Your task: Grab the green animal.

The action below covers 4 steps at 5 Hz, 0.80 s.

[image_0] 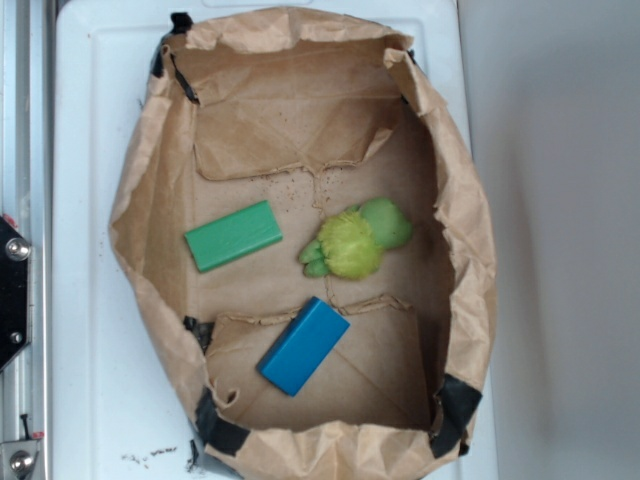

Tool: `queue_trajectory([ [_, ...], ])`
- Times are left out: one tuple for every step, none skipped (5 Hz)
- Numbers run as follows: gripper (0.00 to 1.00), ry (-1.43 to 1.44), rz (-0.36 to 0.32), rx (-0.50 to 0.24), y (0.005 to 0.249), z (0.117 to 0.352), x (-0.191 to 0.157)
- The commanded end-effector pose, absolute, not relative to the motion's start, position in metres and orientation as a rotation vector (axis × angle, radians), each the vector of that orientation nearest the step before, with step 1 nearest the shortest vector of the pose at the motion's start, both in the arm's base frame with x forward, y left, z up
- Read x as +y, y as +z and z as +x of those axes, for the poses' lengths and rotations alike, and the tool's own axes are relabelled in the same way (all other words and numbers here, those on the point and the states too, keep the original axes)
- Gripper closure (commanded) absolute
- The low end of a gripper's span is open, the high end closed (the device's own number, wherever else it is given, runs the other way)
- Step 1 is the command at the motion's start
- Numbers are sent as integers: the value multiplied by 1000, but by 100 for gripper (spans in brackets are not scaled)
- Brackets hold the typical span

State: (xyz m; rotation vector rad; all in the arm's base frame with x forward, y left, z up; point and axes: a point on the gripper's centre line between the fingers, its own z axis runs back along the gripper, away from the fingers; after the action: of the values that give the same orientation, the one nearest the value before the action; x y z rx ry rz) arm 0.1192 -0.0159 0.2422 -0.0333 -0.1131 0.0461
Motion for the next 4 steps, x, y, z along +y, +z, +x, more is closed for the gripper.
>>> queue_trajectory([
  [0,46,-33,-113,242,119,-16],
  [0,123,-36,-112,225,152,-24],
  [0,198,-36,-138,210,186,-28],
  [0,238,-37,-171,194,214,-25],
])
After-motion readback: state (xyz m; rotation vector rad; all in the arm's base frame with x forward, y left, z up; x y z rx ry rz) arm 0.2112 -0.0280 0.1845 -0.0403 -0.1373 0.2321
